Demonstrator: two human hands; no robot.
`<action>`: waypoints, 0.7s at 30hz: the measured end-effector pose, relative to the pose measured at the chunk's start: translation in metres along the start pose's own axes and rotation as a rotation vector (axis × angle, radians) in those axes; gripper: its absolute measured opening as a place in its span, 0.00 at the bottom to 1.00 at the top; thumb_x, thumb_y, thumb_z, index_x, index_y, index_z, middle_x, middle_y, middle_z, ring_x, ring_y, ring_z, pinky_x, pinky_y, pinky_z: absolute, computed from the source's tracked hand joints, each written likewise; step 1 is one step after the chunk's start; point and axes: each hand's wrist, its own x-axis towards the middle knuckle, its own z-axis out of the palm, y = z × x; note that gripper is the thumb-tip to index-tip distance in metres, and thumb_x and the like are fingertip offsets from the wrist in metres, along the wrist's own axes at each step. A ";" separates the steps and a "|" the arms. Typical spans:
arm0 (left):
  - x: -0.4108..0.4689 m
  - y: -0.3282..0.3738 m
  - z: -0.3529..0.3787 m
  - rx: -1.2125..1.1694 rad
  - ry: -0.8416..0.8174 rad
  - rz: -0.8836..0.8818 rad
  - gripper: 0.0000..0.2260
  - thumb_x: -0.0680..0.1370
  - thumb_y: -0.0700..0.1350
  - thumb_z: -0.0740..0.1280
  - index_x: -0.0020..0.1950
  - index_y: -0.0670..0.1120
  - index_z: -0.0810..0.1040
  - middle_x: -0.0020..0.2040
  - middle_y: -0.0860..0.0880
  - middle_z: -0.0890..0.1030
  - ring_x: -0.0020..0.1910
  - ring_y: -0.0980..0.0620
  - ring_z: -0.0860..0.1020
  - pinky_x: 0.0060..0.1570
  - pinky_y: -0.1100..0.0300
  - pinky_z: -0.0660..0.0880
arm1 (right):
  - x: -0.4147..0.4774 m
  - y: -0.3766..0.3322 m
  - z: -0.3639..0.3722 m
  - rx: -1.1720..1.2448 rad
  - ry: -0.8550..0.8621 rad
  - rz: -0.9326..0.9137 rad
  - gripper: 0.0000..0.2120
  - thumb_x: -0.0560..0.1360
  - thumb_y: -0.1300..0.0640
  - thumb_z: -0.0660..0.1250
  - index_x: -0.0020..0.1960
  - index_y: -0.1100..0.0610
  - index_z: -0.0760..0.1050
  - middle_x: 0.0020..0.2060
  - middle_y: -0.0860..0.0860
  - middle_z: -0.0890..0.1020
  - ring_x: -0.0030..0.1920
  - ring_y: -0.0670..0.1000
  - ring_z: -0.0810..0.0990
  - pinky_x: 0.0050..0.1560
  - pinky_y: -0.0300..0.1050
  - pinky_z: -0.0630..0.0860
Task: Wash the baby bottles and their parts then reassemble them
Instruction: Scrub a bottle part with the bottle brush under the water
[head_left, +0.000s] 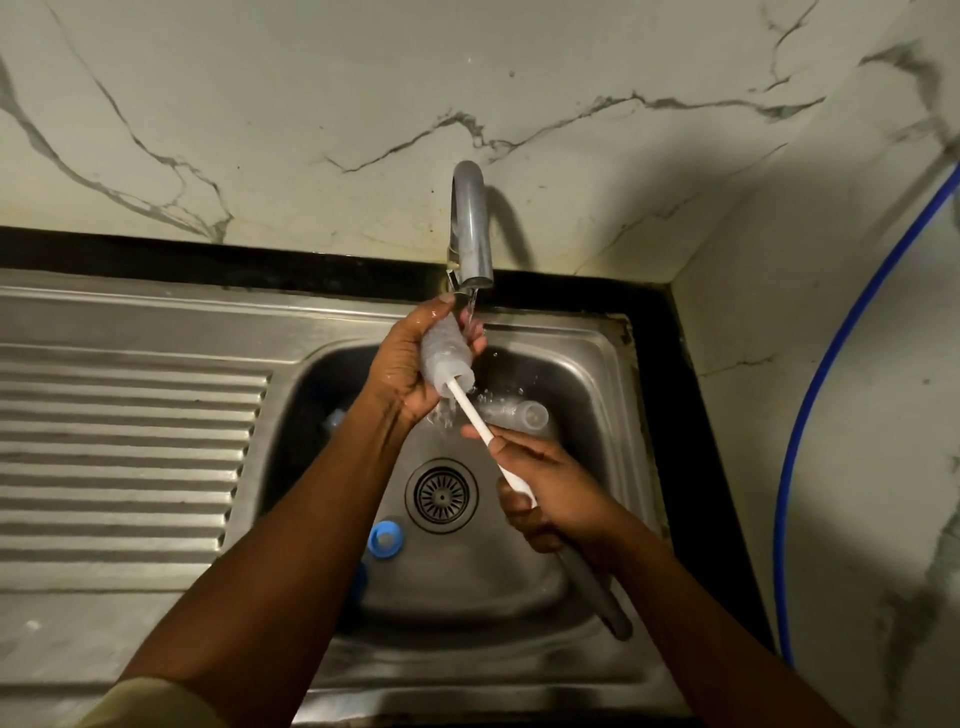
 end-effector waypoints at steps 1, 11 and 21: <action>0.001 -0.002 0.003 0.148 0.087 0.059 0.14 0.74 0.41 0.73 0.57 0.37 0.79 0.45 0.42 0.81 0.45 0.44 0.80 0.49 0.50 0.82 | 0.005 0.006 -0.003 -0.210 0.138 -0.066 0.14 0.85 0.50 0.56 0.67 0.43 0.75 0.30 0.52 0.69 0.25 0.46 0.66 0.24 0.38 0.64; 0.001 0.008 -0.001 0.211 0.050 0.029 0.17 0.76 0.42 0.72 0.63 0.39 0.75 0.51 0.41 0.80 0.52 0.43 0.81 0.59 0.47 0.78 | 0.003 -0.009 -0.010 0.042 0.068 -0.023 0.12 0.84 0.49 0.57 0.61 0.42 0.77 0.28 0.50 0.64 0.22 0.44 0.61 0.22 0.34 0.58; 0.003 -0.004 0.012 0.549 0.433 0.207 0.19 0.72 0.45 0.76 0.58 0.38 0.78 0.50 0.40 0.81 0.47 0.41 0.82 0.50 0.45 0.83 | 0.017 0.011 -0.014 -0.978 0.437 -0.218 0.14 0.84 0.50 0.56 0.65 0.47 0.76 0.40 0.52 0.78 0.41 0.54 0.76 0.44 0.43 0.73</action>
